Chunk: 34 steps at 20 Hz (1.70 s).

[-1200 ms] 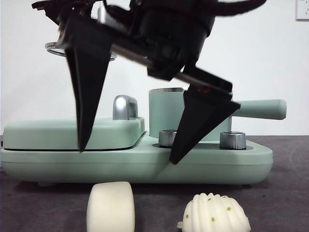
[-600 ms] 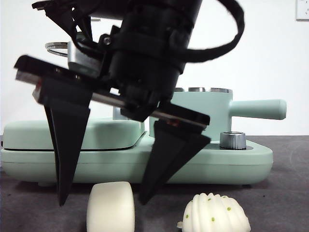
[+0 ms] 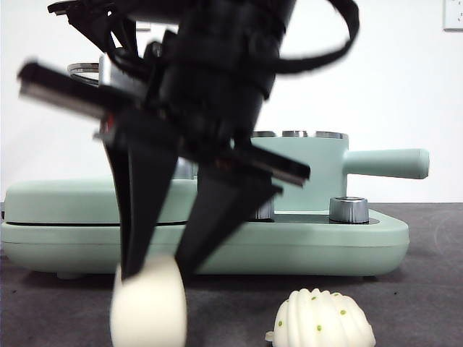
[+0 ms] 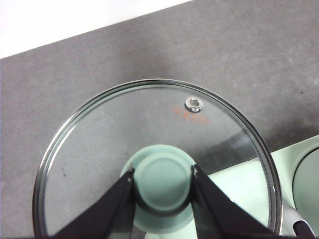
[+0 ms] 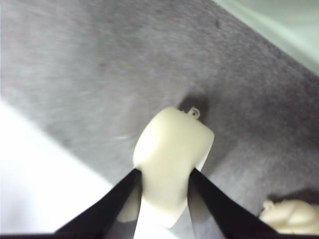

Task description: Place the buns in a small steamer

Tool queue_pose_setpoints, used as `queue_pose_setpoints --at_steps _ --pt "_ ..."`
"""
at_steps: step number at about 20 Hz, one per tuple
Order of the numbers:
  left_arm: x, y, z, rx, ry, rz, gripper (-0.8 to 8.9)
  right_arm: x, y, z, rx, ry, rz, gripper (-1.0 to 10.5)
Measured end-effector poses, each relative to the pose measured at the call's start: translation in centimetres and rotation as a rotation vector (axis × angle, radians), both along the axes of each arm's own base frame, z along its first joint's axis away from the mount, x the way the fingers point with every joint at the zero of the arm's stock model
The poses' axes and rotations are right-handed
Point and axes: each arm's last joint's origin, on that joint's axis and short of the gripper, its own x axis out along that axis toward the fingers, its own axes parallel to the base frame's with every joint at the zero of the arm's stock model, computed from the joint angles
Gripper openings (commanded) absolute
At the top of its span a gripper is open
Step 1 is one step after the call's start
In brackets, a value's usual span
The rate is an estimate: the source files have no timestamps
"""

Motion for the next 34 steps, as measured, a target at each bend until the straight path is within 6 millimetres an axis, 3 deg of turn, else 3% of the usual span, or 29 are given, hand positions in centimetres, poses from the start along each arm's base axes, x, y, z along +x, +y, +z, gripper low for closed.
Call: queue_pose_setpoints --at_steps 4,10,14,16,19,24,30,34 --pt "0.1 0.2 0.0 0.001 0.002 0.005 0.15 2.8 -0.6 4.8 -0.003 -0.028 -0.010 1.3" --pt "0.1 0.4 0.0 0.001 0.004 0.010 0.15 8.3 -4.1 13.7 0.088 -0.207 -0.063 1.3" --pt "0.1 0.4 -0.1 0.003 0.008 0.010 0.15 12.0 -8.1 16.2 0.120 -0.299 -0.174 1.3" --pt "0.1 0.4 -0.1 0.002 0.008 0.011 0.15 13.5 -10.0 16.2 0.132 -0.294 -0.216 1.3" --pt "0.1 0.4 -0.1 0.002 0.009 0.011 0.15 15.3 -11.2 15.1 0.138 -0.257 -0.240 1.3" --pt "0.0 0.4 -0.1 0.003 0.009 0.010 0.15 18.7 -10.1 11.0 0.138 -0.195 -0.214 1.3" --pt "0.0 0.4 -0.1 0.003 0.011 0.010 0.15 20.3 -9.3 7.8 0.108 -0.138 -0.207 1.3" --pt "0.0 0.4 -0.1 0.004 0.015 0.010 0.15 20.4 -9.2 7.6 0.107 -0.138 -0.208 2.9"
